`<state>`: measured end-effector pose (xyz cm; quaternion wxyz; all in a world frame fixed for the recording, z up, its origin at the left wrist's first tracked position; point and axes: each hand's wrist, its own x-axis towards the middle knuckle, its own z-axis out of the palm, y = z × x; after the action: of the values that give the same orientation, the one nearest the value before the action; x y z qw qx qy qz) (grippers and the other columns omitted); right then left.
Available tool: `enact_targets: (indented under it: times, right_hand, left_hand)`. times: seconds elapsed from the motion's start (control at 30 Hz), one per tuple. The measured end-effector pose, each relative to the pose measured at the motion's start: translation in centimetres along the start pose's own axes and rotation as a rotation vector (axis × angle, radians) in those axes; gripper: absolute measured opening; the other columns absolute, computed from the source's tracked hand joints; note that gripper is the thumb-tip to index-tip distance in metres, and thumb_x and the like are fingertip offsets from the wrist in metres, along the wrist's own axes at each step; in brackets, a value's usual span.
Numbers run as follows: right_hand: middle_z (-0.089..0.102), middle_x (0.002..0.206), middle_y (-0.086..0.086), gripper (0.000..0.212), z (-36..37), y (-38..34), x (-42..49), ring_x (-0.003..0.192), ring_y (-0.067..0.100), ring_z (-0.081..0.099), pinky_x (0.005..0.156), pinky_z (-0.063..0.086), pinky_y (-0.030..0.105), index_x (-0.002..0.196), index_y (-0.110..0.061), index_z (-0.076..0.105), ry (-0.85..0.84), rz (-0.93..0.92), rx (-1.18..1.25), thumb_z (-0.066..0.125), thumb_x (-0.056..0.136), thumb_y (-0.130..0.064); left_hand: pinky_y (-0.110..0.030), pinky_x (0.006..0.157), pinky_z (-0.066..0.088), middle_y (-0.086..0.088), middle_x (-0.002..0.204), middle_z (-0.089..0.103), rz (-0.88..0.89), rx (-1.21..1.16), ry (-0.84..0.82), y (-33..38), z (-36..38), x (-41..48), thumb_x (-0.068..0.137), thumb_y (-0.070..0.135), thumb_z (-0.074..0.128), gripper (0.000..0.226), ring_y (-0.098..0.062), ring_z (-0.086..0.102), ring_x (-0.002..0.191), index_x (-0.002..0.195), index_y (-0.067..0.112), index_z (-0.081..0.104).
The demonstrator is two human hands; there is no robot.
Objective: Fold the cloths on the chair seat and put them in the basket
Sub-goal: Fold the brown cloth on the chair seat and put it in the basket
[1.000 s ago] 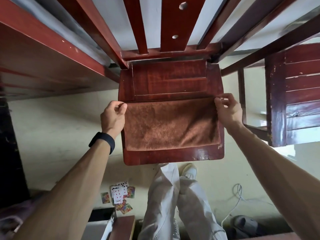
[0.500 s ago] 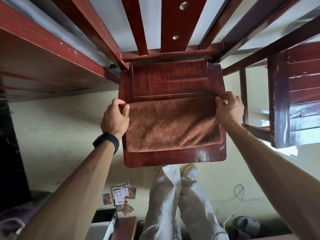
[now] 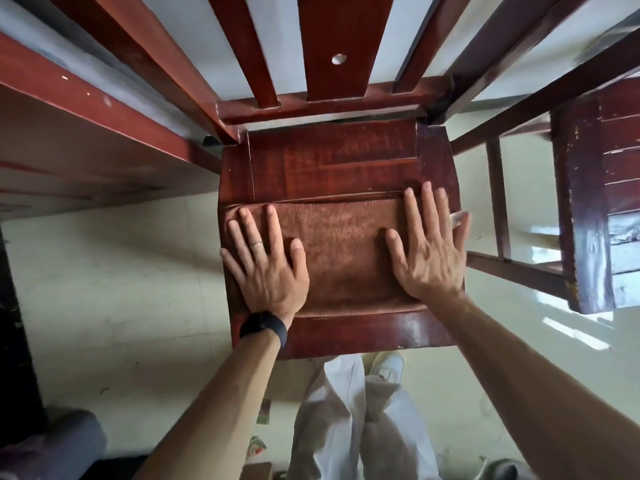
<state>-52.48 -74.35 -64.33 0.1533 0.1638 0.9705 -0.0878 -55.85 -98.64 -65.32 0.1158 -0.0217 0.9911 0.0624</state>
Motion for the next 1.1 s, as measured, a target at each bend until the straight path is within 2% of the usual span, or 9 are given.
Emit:
enact_targets:
  times: [0.13,0.27,0.4,0.5,0.63,0.7,0.8,1.0,1.1]
  right_hand:
    - [0.026,0.162,0.006,0.062,-0.3,0.4,-4.4,0.152,0.025,0.019,0.121,0.008,0.061,0.157,-0.027,0.025,0.047,0.218,0.062,0.037,0.102,-0.054]
    - [0.053,0.123,0.014,0.051,-2.1,0.3,-8.7,0.12,0.036,0.046,0.106,0.03,0.054,0.128,-0.023,0.051,-0.029,0.45,0.139,0.059,0.088,-0.053]
    - [0.051,0.123,0.012,0.055,-4.2,-0.3,-9.8,0.12,0.035,0.043,0.102,0.034,0.049,0.123,-0.018,0.048,-0.232,0.655,0.385,0.068,0.083,-0.049]
    - [0.05,0.122,0.014,0.06,-4.7,0.4,-9.0,0.122,0.036,0.045,0.106,0.038,0.047,0.126,-0.016,0.05,-0.233,0.671,0.564,0.068,0.081,-0.052]
    - [0.063,0.117,0.017,0.05,-5.7,2.3,-6.8,0.114,0.037,0.058,0.101,0.047,0.044,0.122,-0.014,0.058,-0.316,0.665,0.668,0.066,0.086,-0.048]
    - [0.072,0.108,0.013,0.041,-6.4,2.9,-6.0,0.103,0.035,0.066,0.092,0.054,0.043,0.117,-0.018,0.068,-0.42,0.63,0.682,0.068,0.085,-0.044]
    - [0.074,0.093,0.009,0.019,-7.1,3.7,-5.9,0.087,0.032,0.072,0.082,0.061,0.047,0.095,-0.021,0.07,-0.443,0.66,0.859,0.077,0.081,-0.033]
    - [0.068,0.09,0.015,0.032,-8.7,4.6,-10.1,0.071,0.022,0.069,0.061,0.06,0.031,0.117,0.001,0.06,-0.375,0.805,1.304,0.072,0.092,-0.016]
    - [0.071,0.086,0.016,0.034,-9.0,4.7,-13.7,0.076,0.028,0.073,0.06,0.06,0.032,0.119,0.005,0.058,-0.408,0.875,1.318,0.07,0.094,-0.015]
  left_hand:
    - [-0.061,0.12,0.007,-0.003,0.167,0.005,0.337,0.06,-0.098,1.1,-2.0,6.0,0.1,0.05,0.029,0.061,-0.027,0.004,0.154,0.158,0.036,0.012]
    - [-0.061,0.12,0.005,0.0,0.168,0.003,0.632,0.149,-0.148,5.9,-4.2,11.3,0.1,0.032,0.045,0.064,-0.024,0.002,0.154,0.157,0.038,0.016]
    - [-0.052,0.119,0.026,-0.011,0.157,0.033,0.169,-0.361,-0.07,9.8,-5.9,6.3,0.087,0.018,0.059,0.064,-0.03,0.031,0.145,0.148,0.03,0.042]
    - [-0.042,0.095,0.044,-0.015,0.122,0.055,-0.214,-0.592,0.075,9.7,-6.5,-2.1,0.079,0.017,0.065,0.045,-0.034,0.053,0.113,0.123,0.014,0.058]
    - [-0.033,0.084,0.054,0.0,0.085,0.063,-0.852,-0.879,-0.309,7.8,-3.9,-11.5,0.075,0.039,0.072,0.035,-0.027,0.064,0.088,0.094,0.01,0.067]
    - [-0.041,0.08,0.06,0.001,0.082,0.074,-0.801,-0.851,-0.494,7.3,-2.6,-13.7,0.065,0.062,0.061,0.051,-0.025,0.07,0.085,0.088,0.018,0.073]
    - [-0.042,0.077,0.06,-0.005,0.078,0.074,-0.696,-0.791,-0.545,7.8,-1.5,-14.2,0.065,0.063,0.055,0.042,-0.029,0.067,0.088,0.076,0.028,0.076]
    - [-0.046,0.08,0.058,-0.015,0.084,0.07,-0.802,-1.009,-0.645,8.0,-6.4,-14.0,0.082,0.037,0.058,0.023,-0.037,0.07,0.091,0.072,0.017,0.06]
    - [-0.031,0.058,0.048,-0.011,0.071,0.06,-0.889,-1.243,-0.726,7.1,-9.2,-15.9,0.097,0.01,0.051,0.02,-0.024,0.073,0.062,0.078,0.009,0.055]
